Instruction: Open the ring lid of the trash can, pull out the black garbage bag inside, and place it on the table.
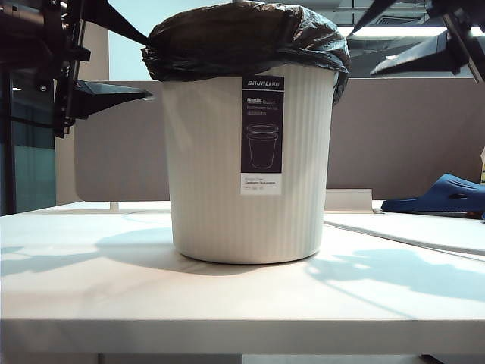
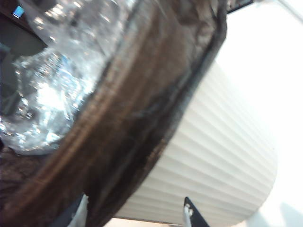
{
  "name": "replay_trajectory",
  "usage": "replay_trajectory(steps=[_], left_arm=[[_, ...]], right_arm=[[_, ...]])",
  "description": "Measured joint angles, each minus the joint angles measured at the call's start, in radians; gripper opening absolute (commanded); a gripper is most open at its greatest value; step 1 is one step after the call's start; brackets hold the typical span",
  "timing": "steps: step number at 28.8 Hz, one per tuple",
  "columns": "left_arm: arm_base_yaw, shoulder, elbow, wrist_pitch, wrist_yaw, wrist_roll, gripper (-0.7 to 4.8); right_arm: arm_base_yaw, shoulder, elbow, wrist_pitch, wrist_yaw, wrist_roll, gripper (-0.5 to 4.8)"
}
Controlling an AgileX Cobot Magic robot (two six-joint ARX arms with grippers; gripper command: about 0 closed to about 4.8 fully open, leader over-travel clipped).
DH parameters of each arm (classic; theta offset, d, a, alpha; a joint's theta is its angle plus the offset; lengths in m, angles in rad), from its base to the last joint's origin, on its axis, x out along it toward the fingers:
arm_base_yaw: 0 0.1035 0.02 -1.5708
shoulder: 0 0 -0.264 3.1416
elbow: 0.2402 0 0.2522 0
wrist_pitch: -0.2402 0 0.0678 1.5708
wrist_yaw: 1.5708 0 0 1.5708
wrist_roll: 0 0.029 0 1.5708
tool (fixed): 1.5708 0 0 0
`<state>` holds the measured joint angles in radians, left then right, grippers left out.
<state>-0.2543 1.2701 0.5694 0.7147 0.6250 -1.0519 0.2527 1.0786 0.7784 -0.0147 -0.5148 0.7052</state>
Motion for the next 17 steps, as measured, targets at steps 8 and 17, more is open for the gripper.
replay_trajectory(steps=[8,17], left_arm=[[-0.006,0.000,0.000,-0.019,-0.004,0.001,2.07],[-0.006,0.000,0.000,-0.046,-0.009,0.004,1.49]], right_arm=[[0.000,0.000,-0.021,0.013,0.006,0.001,2.56],[0.000,0.000,-0.021,0.017,0.006,0.001,2.56]])
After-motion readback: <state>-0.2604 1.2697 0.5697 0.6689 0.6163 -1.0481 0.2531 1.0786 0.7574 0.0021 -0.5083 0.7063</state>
